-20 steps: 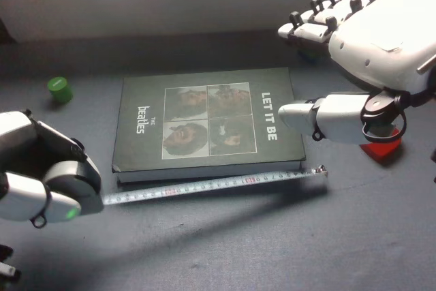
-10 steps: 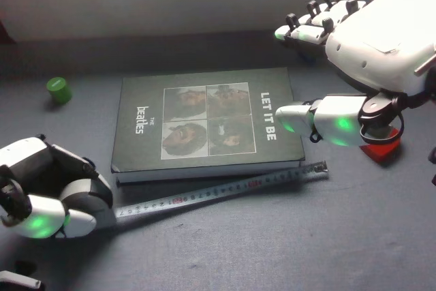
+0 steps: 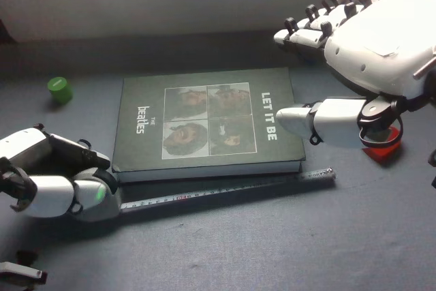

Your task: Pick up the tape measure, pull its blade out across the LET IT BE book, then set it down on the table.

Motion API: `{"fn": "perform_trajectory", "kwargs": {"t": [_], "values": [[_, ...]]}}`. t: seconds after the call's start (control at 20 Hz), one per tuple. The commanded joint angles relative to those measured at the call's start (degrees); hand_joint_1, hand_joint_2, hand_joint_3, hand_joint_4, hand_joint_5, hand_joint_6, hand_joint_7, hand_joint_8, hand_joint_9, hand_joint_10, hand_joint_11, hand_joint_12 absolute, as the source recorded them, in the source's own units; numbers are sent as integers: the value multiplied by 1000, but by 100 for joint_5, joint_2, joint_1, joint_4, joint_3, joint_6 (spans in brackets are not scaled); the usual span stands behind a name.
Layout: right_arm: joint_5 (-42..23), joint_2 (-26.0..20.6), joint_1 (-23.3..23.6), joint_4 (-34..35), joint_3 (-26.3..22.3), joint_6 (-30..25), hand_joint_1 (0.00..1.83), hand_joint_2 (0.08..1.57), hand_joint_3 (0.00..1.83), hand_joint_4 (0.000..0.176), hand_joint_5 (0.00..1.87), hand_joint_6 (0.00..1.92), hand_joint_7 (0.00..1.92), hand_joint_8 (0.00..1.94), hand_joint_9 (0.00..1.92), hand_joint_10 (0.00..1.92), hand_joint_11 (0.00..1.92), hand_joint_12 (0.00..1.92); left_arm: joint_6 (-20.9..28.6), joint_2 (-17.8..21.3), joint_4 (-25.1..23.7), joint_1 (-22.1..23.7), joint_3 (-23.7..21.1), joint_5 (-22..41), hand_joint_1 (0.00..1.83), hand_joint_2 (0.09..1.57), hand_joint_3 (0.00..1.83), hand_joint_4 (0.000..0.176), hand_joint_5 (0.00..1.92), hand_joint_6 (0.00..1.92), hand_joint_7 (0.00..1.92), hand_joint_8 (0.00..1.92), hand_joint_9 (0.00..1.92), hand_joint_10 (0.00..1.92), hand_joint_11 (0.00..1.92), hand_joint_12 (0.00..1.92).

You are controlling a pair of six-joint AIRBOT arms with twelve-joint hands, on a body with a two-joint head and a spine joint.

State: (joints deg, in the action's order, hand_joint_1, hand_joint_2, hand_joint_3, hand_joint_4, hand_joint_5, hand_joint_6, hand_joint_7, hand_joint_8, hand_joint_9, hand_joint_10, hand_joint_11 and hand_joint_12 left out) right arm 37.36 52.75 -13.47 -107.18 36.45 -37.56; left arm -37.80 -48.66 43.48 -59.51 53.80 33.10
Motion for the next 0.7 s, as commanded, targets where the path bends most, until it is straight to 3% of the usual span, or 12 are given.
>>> {"fn": "perform_trajectory", "kwargs": {"t": [0.0, 0.25, 0.4, 0.5, 0.55, 0.65], "values": [[230, -27, 49, -366, -16, -24, 70, 1173, 2, 40, 253, 5, 300, 3, 292, 2, 0, 894, 24, 29, -44, 26, 15, 385, 708, 1112, 0, 0, 635, 0, 690, 1, 665, 28, 395, 801], [224, -27, 47, -378, -16, -23, 79, 1170, 0, 40, 262, 6, 301, 2, 299, 4, 0, 893, -1, 173, -82, 168, 47, 401, 425, 1049, 0, 0, 435, 0, 406, 0, 440, 0, 170, 769], [197, -28, 35, -381, -20, -23, 82, 1169, 0, 39, 265, 7, 313, 6, 302, 4, 0, 894, -474, 418, 14, 565, 101, 125, 342, 1004, 0, 0, 363, 0, 321, 0, 351, 0, 88, 789], [228, -34, 21, -380, -44, -23, 88, 1166, 0, 40, 256, 1, 318, 7, 305, 5, 0, 896, -1241, 565, 298, 1054, 133, -162, 333, 995, 0, 0, 373, 5, 335, 7, 355, 3, 75, 788], [273, -49, 11, -380, -90, -19, 90, 1165, 0, 41, 247, 0, 312, 4, 303, 4, 0, 897, -2031, 654, 671, 1473, 145, -342, 332, 995, 0, 0, 382, 9, 351, 13, 360, 5, 74, 790], [303, -88, 9, -379, -190, -19, 91, 1164, 0, 41, 250, 2, 305, 0, 296, 0, 0, 898, -3987, 729, 1864, 2517, 116, -639, 332, 993, 0, 0, 382, 7, 352, 11, 364, 6, 77, 795]]}}
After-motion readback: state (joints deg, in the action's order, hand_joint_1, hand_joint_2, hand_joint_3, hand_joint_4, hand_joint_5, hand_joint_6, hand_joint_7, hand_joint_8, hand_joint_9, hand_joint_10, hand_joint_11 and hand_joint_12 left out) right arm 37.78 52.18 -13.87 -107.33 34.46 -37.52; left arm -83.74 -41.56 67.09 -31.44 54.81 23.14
